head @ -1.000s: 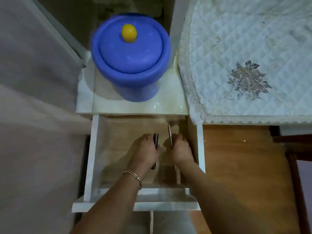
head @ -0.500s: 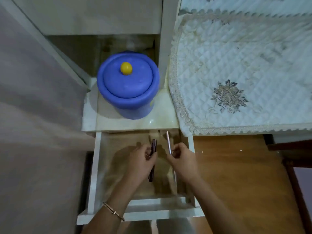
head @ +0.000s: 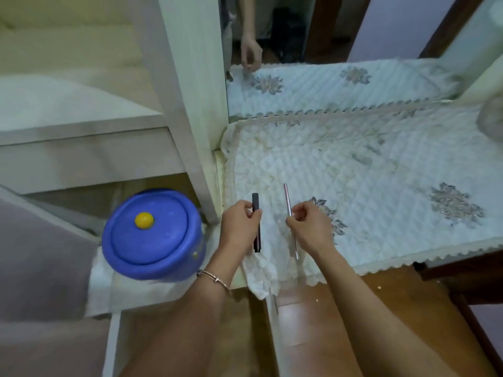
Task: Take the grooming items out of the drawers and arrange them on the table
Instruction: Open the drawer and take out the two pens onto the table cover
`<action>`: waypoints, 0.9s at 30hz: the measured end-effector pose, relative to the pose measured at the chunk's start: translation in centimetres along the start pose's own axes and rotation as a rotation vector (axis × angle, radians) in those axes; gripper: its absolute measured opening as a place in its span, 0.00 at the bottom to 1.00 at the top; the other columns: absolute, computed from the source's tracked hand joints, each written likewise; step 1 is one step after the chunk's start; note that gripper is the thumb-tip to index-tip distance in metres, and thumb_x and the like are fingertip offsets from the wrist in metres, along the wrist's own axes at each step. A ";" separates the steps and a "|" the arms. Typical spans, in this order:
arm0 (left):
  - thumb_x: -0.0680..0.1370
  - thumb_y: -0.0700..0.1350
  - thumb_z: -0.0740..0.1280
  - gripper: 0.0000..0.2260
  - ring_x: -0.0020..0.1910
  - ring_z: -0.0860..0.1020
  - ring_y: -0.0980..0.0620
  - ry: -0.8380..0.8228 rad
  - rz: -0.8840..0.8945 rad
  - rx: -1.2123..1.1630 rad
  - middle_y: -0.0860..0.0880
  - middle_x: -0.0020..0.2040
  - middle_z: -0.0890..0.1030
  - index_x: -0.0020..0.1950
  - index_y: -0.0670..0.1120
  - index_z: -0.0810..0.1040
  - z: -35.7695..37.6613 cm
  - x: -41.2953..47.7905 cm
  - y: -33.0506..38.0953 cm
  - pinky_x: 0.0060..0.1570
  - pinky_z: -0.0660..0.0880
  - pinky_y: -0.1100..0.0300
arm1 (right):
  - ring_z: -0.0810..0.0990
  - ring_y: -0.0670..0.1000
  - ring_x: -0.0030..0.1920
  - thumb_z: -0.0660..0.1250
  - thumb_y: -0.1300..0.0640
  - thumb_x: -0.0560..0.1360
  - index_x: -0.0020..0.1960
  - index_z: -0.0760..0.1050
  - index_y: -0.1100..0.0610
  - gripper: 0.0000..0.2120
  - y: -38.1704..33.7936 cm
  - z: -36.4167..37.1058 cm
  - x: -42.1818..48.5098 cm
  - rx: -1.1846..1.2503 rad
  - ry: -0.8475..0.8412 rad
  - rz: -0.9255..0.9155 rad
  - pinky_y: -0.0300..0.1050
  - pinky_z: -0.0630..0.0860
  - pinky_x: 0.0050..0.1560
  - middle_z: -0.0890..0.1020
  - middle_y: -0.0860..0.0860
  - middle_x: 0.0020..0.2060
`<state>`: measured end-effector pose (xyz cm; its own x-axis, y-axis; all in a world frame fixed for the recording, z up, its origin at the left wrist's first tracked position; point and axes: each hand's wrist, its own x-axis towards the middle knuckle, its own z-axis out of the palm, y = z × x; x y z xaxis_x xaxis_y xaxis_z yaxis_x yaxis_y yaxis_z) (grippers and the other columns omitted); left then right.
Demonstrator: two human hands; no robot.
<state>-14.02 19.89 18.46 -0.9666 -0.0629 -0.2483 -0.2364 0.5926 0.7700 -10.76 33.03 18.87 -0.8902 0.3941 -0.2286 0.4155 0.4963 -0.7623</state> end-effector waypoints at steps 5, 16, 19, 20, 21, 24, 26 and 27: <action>0.76 0.44 0.65 0.13 0.53 0.78 0.45 -0.025 -0.044 0.087 0.42 0.54 0.81 0.57 0.39 0.76 1.7 3.1 0.7 0.51 0.72 0.57 | 0.73 0.50 0.41 0.64 0.62 0.72 0.53 0.75 0.62 0.10 0.3 0.4 3.5 -0.082 -0.037 0.002 0.39 0.66 0.41 0.76 0.51 0.39; 0.77 0.46 0.64 0.17 0.53 0.77 0.47 -0.040 -0.024 0.153 0.42 0.55 0.79 0.63 0.39 0.72 2.1 3.7 -0.2 0.51 0.72 0.58 | 0.79 0.58 0.42 0.62 0.63 0.74 0.49 0.76 0.64 0.07 2.1 1.1 3.9 -0.195 -0.032 -0.056 0.48 0.76 0.41 0.82 0.60 0.44; 0.77 0.43 0.64 0.14 0.45 0.75 0.53 -0.027 0.065 0.116 0.48 0.49 0.77 0.61 0.41 0.74 0.8 0.9 -1.3 0.46 0.69 0.63 | 0.77 0.56 0.42 0.62 0.63 0.74 0.50 0.76 0.63 0.07 2.5 1.0 2.5 -0.212 0.009 -0.111 0.48 0.74 0.42 0.79 0.57 0.41; 0.77 0.43 0.64 0.13 0.45 0.74 0.55 -0.027 0.084 0.102 0.49 0.48 0.77 0.61 0.42 0.75 0.2 -0.5 -2.0 0.46 0.69 0.65 | 0.76 0.55 0.43 0.62 0.62 0.74 0.51 0.76 0.62 0.08 2.7 0.9 1.5 -0.213 0.033 -0.140 0.47 0.73 0.42 0.78 0.56 0.43; 0.77 0.43 0.63 0.12 0.45 0.75 0.55 -0.037 0.095 0.088 0.50 0.48 0.78 0.60 0.44 0.75 -0.5 -2.1 -2.9 0.46 0.70 0.65 | 0.77 0.54 0.46 0.62 0.62 0.74 0.53 0.76 0.61 0.09 2.9 0.9 0.2 -0.200 0.050 -0.168 0.47 0.73 0.44 0.79 0.55 0.45; 0.77 0.44 0.64 0.10 0.47 0.79 0.54 -0.131 0.109 0.138 0.50 0.50 0.81 0.57 0.46 0.78 -2.6 -7.4 -6.8 0.49 0.75 0.62 | 0.76 0.51 0.49 0.62 0.60 0.75 0.57 0.75 0.59 0.11 4.2 1.2 -5.0 -0.195 -0.003 -0.254 0.42 0.71 0.45 0.80 0.53 0.48; 0.76 0.43 0.64 0.09 0.49 0.80 0.51 -0.190 0.092 0.201 0.49 0.50 0.82 0.54 0.45 0.79 -4.0 -10.6 -10.3 0.48 0.73 0.64 | 0.77 0.51 0.48 0.63 0.59 0.75 0.54 0.77 0.58 0.09 5.7 1.6 -9.3 -0.234 -0.068 -0.299 0.41 0.70 0.44 0.80 0.53 0.46; 0.77 0.43 0.64 0.09 0.50 0.80 0.50 -0.221 0.072 0.247 0.48 0.51 0.82 0.55 0.45 0.79 -4.8 -12.2 -12.3 0.46 0.70 0.66 | 0.77 0.52 0.47 0.63 0.59 0.75 0.52 0.77 0.57 0.08 6.4 1.9 -11.4 -0.242 -0.082 -0.297 0.42 0.71 0.44 0.81 0.53 0.45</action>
<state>0.16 9.51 14.86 -0.9290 0.1456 -0.3403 -0.1111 0.7673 0.6316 1.68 30.28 15.44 -0.9863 0.1472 -0.0748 0.1606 0.7517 -0.6396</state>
